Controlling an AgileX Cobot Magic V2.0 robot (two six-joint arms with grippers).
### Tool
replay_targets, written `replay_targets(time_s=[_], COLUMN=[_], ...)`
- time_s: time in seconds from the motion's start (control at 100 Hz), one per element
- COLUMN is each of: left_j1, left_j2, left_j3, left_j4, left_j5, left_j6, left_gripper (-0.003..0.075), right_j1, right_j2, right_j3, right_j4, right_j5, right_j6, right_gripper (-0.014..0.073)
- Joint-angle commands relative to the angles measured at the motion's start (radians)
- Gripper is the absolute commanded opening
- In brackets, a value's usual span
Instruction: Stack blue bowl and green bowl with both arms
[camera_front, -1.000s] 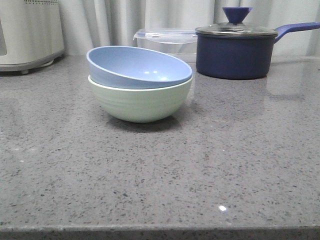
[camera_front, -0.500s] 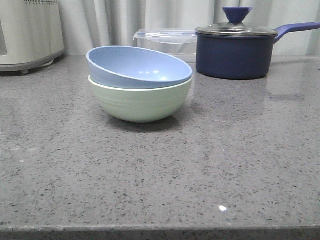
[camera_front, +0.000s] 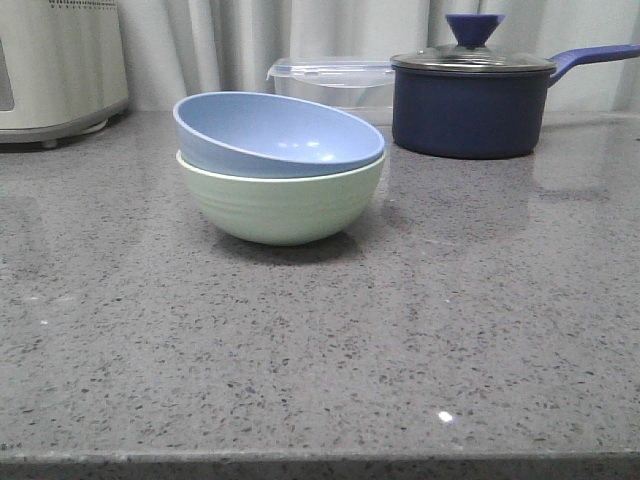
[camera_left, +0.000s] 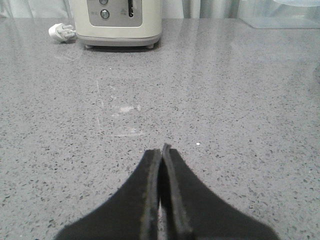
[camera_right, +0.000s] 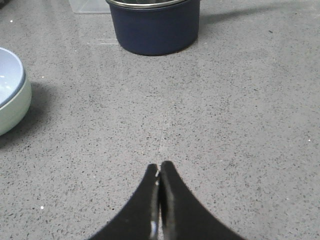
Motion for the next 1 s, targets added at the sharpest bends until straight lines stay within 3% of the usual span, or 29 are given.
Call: replay_targets(time_s=[0.0,0.13,0.99], left_j1=[0.004,0.004,0.004], left_j2=[-0.029,-0.072,-0.073], left_j3=[0.013,0.078,0.076], left_j4=[-0.002,-0.002,-0.002], left_j5=[-0.151,-0.249,-0.223], left_j6=[-0.009,-0.009,-0.009], left_gripper=[-0.0020,-0.0020,-0.0020], right_j1=[-0.005,-0.005,-0.005], right_j2=[0.006,0.006,0.006], right_j3=[-0.025,-0.025,-0.025], right_j4=[-0.012,-0.012,-0.012], right_j5=[-0.075,-0.075,-0.072], right_j6=[-0.011,-0.011,-0.011], right_gripper=[-0.0081,-0.0081,-0.0081])
